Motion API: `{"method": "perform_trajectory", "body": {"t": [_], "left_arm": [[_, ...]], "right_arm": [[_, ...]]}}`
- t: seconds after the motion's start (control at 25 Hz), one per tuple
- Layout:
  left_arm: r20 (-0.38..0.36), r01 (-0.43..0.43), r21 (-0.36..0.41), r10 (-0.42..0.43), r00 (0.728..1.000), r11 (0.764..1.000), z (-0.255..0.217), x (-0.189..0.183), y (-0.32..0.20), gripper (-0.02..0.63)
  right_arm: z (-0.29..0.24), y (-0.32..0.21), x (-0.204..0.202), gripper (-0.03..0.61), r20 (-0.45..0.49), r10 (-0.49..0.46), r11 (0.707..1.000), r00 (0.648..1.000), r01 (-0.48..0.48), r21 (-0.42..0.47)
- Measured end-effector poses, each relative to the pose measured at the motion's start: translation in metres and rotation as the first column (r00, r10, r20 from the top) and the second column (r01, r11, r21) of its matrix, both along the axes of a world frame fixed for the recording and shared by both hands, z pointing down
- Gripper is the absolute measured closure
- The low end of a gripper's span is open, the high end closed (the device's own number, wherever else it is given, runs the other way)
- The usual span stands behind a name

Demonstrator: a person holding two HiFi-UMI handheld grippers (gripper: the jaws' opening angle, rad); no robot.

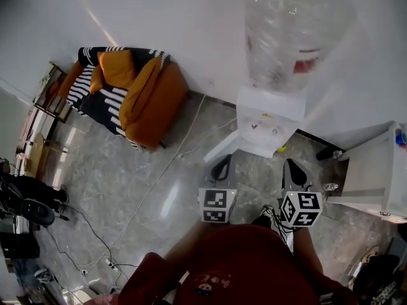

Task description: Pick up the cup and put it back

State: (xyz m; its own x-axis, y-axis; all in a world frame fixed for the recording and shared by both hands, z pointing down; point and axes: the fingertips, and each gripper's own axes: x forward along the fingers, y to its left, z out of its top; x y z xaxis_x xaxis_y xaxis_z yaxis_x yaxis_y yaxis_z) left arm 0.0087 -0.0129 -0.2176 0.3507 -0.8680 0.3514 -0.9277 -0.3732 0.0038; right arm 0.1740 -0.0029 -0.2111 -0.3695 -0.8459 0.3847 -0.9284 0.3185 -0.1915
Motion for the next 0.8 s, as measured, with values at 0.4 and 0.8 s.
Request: {"method": "perform_trajectory", "body": {"t": [0.4,0.8], "left_arm": [[-0.019,-0.026,0.081,0.027,0.999,0.996,-0.027,0.004,-0.01,0.612],[-0.01,-0.033,0.106,0.034,0.999,0.994,-0.036,-0.001,-0.008,0.613]], "right_arm": [[-0.027,-0.015,-0.004,0.577,-0.051,-0.01,0.997,0.999,0.014,0.082],[-0.024,-0.011,-0.012,0.577,-0.072,-0.027,0.996,0.997,0.033,0.081]]}}
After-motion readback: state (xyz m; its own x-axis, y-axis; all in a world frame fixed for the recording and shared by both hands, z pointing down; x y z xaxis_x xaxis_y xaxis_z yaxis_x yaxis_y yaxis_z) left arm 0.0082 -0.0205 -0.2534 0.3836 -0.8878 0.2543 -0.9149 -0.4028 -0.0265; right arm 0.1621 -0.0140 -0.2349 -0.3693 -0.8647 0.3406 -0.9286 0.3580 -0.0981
